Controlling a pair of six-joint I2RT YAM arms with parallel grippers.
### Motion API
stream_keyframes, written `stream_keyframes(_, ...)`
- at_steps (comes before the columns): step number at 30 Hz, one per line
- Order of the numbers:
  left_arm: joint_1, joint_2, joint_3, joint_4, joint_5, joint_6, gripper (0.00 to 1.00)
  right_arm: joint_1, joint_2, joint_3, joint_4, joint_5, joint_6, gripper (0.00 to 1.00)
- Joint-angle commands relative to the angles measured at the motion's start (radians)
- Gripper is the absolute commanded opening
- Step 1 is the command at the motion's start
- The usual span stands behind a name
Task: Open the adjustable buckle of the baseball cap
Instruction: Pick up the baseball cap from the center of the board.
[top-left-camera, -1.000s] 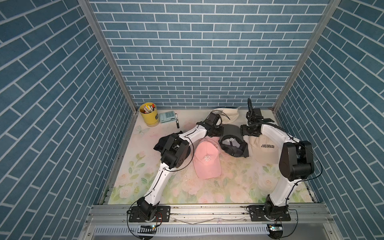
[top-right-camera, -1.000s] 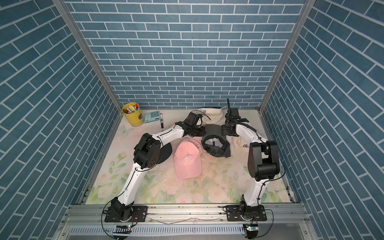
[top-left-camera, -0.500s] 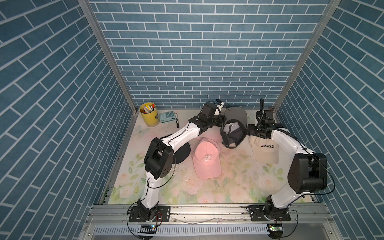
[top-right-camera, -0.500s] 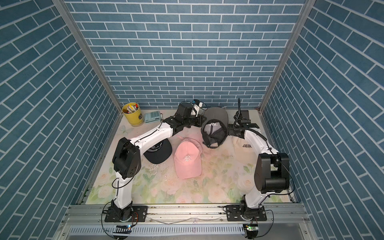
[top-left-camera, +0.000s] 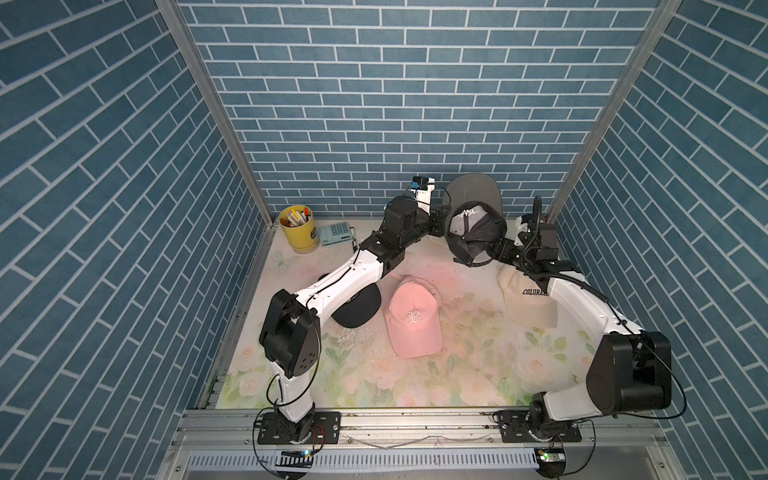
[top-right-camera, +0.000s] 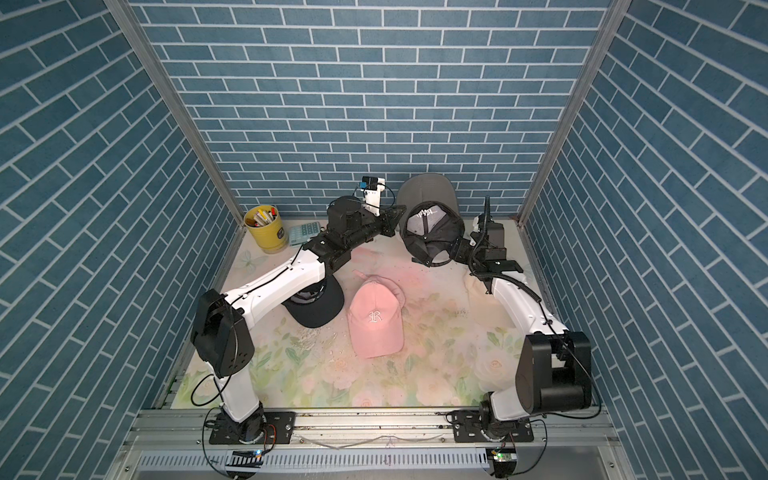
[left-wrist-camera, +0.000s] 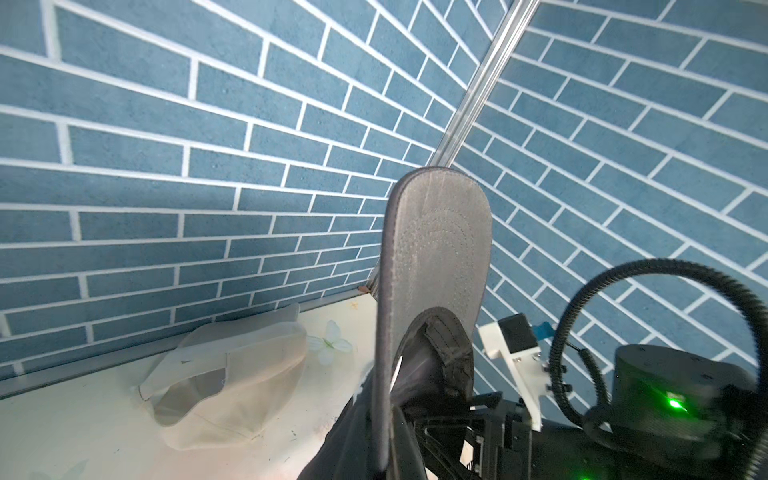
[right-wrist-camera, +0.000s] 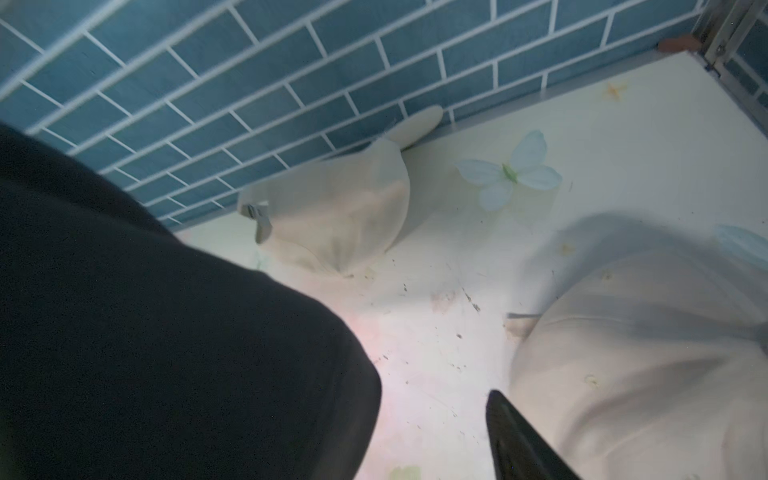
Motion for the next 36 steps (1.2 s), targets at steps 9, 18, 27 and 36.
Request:
stream_keyframes(9, -0.003, -0.149, -0.226, 0.301, -0.078, -0.159, 0.0, 0.029, -0.028, -0.015, 0.148, 0.133, 0.071, 0.27)
stream_keyframes(18, -0.004, -0.193, -0.324, 0.347, -0.101, -0.194, 0.0, 0.03, -0.012, 0.049, 0.134, 0.117, -0.054, 0.04)
stream_keyframes(27, -0.004, -0.25, -0.404, 0.185, -0.179, -0.017, 0.75, 0.04, 0.046, 0.285, -0.158, -0.078, -0.346, 0.0)
stream_keyframes(36, -0.063, -0.26, -0.339, 0.019, -0.207, 0.377, 0.84, 0.16, 0.152, 0.466, -0.418, -0.01, -0.558, 0.0)
